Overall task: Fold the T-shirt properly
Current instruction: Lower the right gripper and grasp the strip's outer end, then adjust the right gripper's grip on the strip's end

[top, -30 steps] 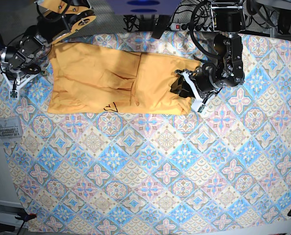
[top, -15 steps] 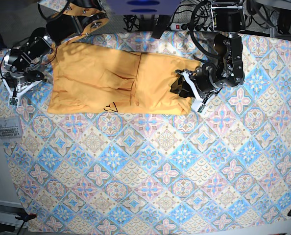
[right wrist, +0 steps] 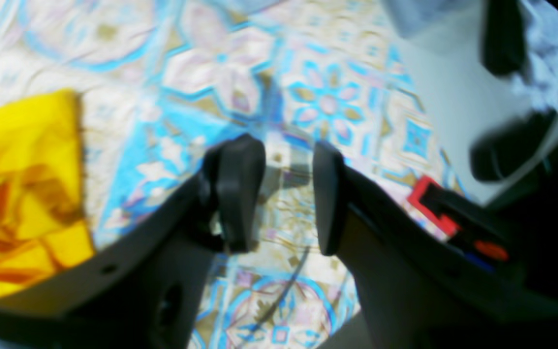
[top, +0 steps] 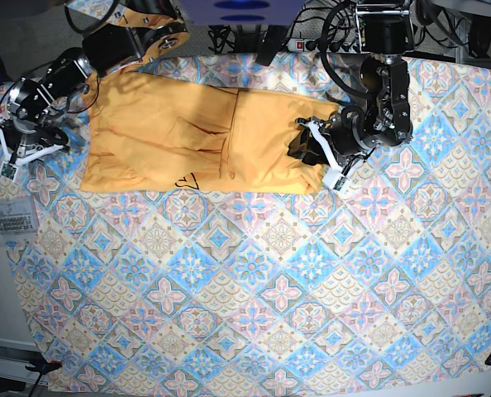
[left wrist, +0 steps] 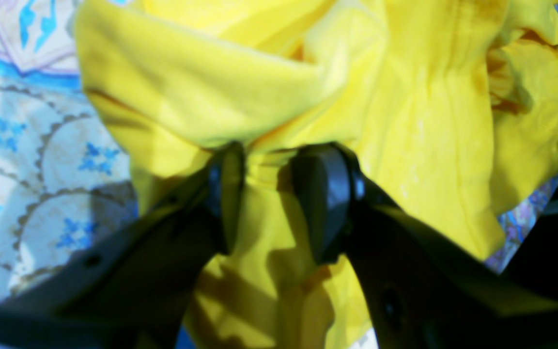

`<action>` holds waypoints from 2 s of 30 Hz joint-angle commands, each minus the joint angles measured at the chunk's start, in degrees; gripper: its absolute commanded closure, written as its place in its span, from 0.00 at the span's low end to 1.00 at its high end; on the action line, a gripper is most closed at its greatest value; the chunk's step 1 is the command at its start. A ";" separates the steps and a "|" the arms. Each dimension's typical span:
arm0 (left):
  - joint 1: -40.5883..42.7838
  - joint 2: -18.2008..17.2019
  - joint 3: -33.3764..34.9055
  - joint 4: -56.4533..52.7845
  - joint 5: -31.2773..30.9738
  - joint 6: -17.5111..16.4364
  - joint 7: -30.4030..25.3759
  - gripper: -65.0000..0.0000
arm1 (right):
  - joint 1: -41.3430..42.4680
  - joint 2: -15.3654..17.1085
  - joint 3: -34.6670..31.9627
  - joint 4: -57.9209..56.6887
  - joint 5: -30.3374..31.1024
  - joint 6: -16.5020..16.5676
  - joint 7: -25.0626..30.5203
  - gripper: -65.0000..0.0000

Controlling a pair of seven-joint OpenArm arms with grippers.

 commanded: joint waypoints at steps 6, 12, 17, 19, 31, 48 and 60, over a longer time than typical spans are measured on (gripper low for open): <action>0.22 0.10 0.21 -0.65 3.72 1.65 2.97 0.65 | 3.77 0.37 0.30 -5.37 8.68 -3.53 -8.26 0.69; 0.22 0.01 0.21 -0.65 3.72 1.65 2.97 0.65 | 4.56 0.37 0.30 -9.15 19.14 -3.53 -12.39 0.69; 0.22 -1.04 0.30 -0.65 3.72 1.65 1.91 0.65 | 4.56 0.37 0.03 -12.58 30.39 -3.53 -21.01 0.69; 0.31 -1.13 0.39 -0.74 3.90 1.65 0.95 0.65 | 5.44 1.32 0.03 -16.36 34.96 -3.53 -21.88 0.69; 0.04 -1.22 0.39 -0.74 6.36 1.65 0.68 0.65 | 3.33 5.28 -4.01 -21.10 47.27 -2.57 -32.70 0.69; -0.05 -1.22 0.39 -0.74 6.45 1.65 0.60 0.65 | -3.00 10.11 -8.49 -5.02 47.27 -0.28 -40.79 0.69; -0.05 -1.04 0.39 -0.74 6.45 1.65 0.60 0.65 | -9.33 9.94 -15.53 3.60 47.27 2.44 -42.81 0.69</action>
